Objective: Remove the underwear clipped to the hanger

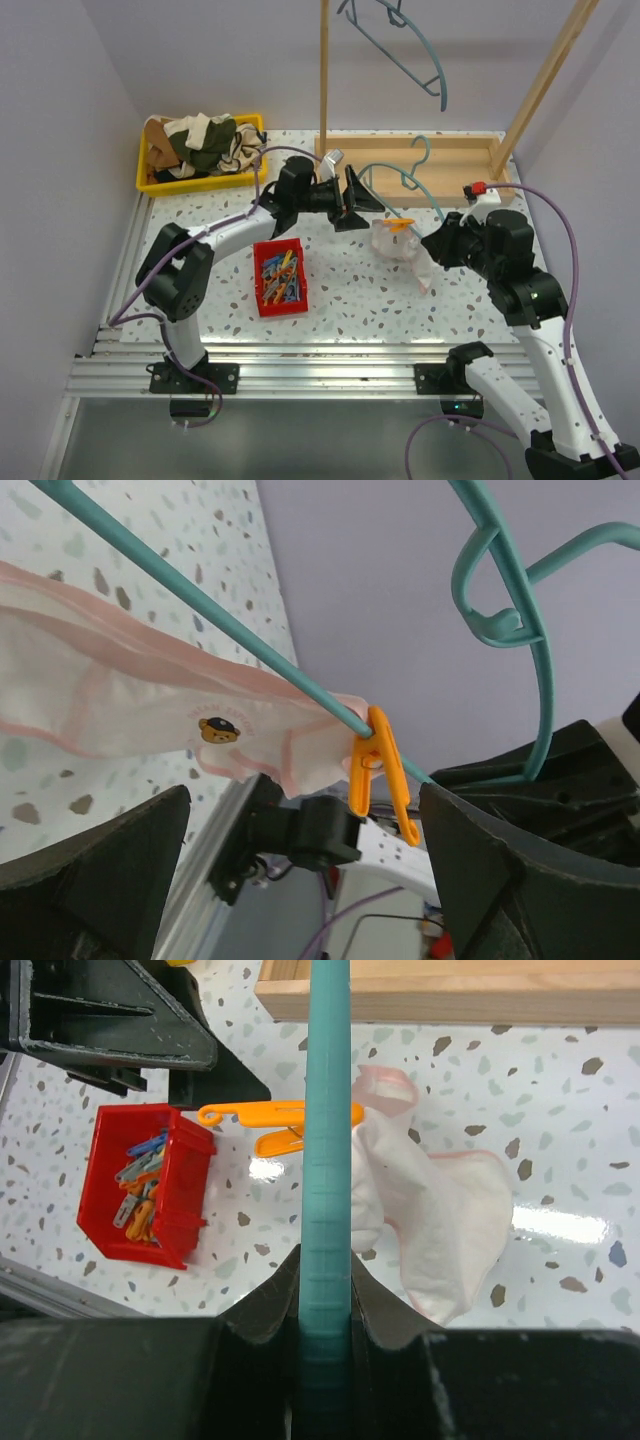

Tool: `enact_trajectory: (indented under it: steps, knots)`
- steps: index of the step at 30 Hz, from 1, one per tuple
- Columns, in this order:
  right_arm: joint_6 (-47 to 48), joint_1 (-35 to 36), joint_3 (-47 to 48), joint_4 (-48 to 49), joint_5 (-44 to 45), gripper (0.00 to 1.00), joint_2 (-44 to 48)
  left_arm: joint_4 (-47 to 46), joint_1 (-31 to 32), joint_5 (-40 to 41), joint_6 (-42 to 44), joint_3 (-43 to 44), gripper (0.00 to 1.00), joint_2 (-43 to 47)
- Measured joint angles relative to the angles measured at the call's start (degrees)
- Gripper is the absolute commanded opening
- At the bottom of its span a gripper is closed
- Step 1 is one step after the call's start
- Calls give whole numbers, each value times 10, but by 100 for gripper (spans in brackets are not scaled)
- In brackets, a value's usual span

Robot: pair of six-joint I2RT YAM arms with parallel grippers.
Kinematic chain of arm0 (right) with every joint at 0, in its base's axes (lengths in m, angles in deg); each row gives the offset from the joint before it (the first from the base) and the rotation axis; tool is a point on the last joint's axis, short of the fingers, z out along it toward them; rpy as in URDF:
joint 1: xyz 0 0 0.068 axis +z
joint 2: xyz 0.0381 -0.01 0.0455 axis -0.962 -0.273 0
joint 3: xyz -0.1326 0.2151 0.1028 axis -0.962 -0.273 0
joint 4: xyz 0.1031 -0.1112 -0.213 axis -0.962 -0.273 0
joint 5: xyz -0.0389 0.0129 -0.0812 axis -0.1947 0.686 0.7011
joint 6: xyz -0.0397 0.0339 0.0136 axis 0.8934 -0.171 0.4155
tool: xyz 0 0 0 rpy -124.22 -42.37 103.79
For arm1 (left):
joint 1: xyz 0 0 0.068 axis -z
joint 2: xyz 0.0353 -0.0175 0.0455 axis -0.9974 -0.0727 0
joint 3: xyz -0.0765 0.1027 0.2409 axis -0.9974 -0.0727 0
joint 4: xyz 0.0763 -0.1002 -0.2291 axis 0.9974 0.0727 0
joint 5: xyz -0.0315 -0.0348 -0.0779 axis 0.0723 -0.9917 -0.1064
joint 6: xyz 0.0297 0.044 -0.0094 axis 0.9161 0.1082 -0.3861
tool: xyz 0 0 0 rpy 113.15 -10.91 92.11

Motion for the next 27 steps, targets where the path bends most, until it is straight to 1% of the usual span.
enact_trajectory:
  steps: [6,12,16,19,20,27]
  knots:
    - [50,0,0,2,-3,0,6,-126,5,-63,-125,-31,100,-16]
    - [62,0,0,21,-23,0,-9,-254,17,-100,-235,-41,100,-45]
    - [63,0,0,41,-35,0,-22,-300,27,-112,-281,-51,100,-62]
    - [63,0,0,51,-39,0,-28,-323,28,-117,-304,-59,95,-65]
    - [63,0,0,54,-42,0,-30,-332,28,-118,-312,-59,91,-66]
    - [60,0,0,75,-63,0,-39,-393,28,-118,-353,-59,81,-86]
